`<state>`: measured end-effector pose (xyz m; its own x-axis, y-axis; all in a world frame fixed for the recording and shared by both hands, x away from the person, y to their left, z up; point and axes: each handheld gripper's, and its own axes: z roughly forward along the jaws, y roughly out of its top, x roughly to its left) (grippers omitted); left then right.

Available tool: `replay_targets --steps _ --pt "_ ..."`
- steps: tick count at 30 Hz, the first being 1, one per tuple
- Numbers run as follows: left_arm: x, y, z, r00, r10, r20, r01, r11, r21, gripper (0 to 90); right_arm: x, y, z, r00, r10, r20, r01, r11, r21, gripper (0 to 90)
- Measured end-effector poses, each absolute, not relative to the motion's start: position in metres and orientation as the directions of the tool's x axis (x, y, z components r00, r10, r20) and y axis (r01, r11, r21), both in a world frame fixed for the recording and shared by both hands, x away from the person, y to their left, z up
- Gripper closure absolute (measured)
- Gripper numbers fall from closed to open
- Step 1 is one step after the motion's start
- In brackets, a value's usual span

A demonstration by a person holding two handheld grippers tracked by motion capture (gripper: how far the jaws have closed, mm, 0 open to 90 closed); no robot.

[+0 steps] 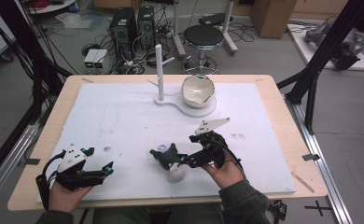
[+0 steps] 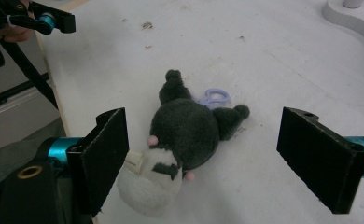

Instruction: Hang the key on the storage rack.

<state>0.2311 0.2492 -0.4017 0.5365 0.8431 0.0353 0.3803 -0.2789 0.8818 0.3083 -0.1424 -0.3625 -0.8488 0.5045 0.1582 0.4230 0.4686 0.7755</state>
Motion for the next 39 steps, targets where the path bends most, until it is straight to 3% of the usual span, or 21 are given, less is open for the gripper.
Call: replay_targets --steps 39 --pt "0.231 0.249 -0.402 0.539 0.842 0.038 0.378 -0.281 0.882 16.7 0.306 -0.089 -0.417 -0.823 0.546 0.155 0.504 0.576 0.644 17.9"
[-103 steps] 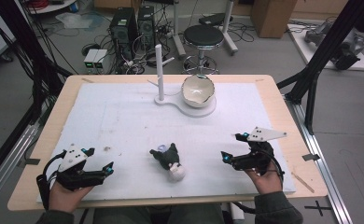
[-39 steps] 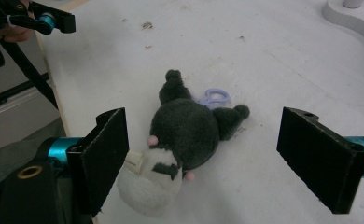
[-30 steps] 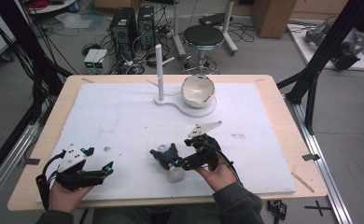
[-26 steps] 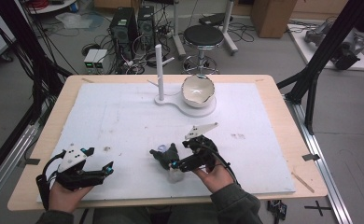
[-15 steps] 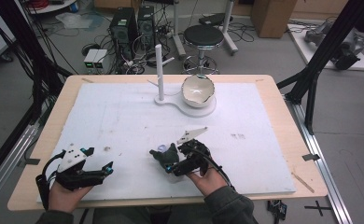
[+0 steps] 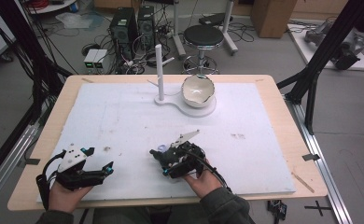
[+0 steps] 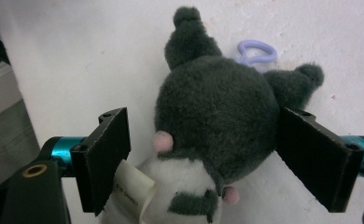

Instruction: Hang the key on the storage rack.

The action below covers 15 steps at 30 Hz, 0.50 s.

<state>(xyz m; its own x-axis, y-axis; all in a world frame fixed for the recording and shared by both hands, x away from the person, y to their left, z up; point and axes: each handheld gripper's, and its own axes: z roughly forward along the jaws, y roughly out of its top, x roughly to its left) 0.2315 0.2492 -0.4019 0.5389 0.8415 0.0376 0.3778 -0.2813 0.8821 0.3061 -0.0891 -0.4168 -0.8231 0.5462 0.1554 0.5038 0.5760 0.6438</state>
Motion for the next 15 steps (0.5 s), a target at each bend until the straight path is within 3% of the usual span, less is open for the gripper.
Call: replay_targets --steps 15 --pt "0.2312 0.2494 -0.4014 0.540 0.841 0.041 0.377 -0.285 0.882 16.6 0.3080 -0.0923 -0.4201 -0.806 0.575 0.139 0.516 0.569 0.640 35.8"
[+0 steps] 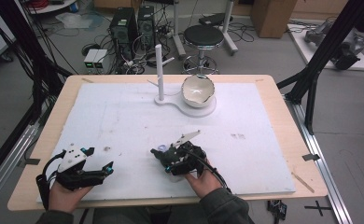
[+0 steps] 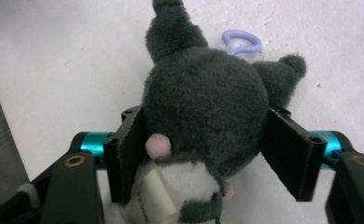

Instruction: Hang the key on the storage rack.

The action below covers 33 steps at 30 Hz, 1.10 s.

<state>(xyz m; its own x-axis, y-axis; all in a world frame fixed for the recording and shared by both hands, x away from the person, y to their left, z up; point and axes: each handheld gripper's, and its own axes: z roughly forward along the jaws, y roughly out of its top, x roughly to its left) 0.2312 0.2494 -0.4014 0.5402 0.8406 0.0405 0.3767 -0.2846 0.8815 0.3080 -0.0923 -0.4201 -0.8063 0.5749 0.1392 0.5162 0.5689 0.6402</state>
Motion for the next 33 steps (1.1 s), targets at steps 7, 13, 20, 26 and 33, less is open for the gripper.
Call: replay_targets --steps 7,13,20,26,33 --pt "0.231 0.249 -0.401 0.541 0.840 0.042 0.373 -0.285 0.883 16.7 0.309 -0.095 -0.419 -0.807 0.570 0.152 0.519 0.564 0.643 43.5" --pt "0.231 0.250 -0.401 0.539 0.841 0.038 0.376 -0.281 0.883 16.6 0.308 -0.096 -0.418 -0.818 0.561 0.123 0.491 0.570 0.659 45.7" --pt "0.231 0.250 -0.401 0.541 0.840 0.042 0.373 -0.285 0.883 16.7 0.307 -0.099 -0.414 -0.839 0.532 0.117 0.452 0.561 0.693 46.0" --pt "0.231 0.250 -0.401 0.539 0.842 0.038 0.374 -0.280 0.884 16.6 0.306 -0.103 -0.406 -0.860 0.499 0.108 0.415 0.559 0.718 46.0" --pt "0.231 0.250 -0.401 0.537 0.843 0.042 0.373 -0.281 0.884 16.6 0.305 -0.108 -0.393 -0.883 0.460 0.090 0.364 0.553 0.749 46.0"
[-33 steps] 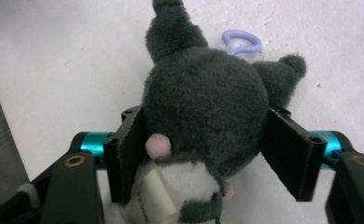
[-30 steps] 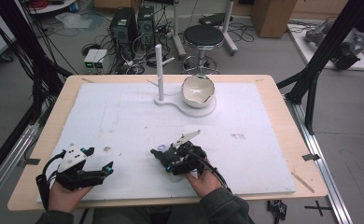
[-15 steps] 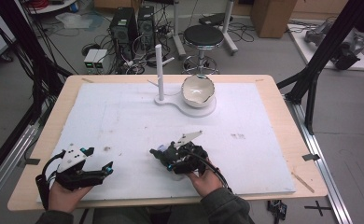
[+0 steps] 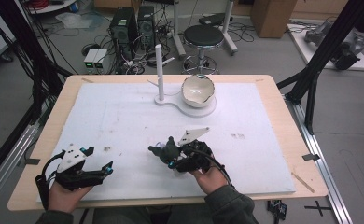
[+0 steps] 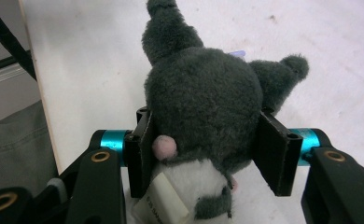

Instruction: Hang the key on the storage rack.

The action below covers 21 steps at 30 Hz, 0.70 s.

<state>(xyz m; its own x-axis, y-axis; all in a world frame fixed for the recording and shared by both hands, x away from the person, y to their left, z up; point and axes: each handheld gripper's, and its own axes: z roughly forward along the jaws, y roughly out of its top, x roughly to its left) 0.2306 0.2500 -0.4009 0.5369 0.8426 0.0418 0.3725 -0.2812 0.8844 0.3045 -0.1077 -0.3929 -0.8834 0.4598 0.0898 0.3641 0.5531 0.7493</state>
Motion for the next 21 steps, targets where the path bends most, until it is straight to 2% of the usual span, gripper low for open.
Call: replay_targets --steps 13,21 --pt "0.231 0.250 -0.401 0.537 0.843 0.041 0.372 -0.280 0.885 16.6 0.311 -0.114 -0.378 -0.907 0.413 0.087 0.319 0.537 0.781 45.8" --pt "0.231 0.251 -0.401 0.536 0.843 0.040 0.374 -0.280 0.884 16.6 0.318 -0.119 -0.376 -0.909 0.401 0.118 0.329 0.513 0.793 45.8"
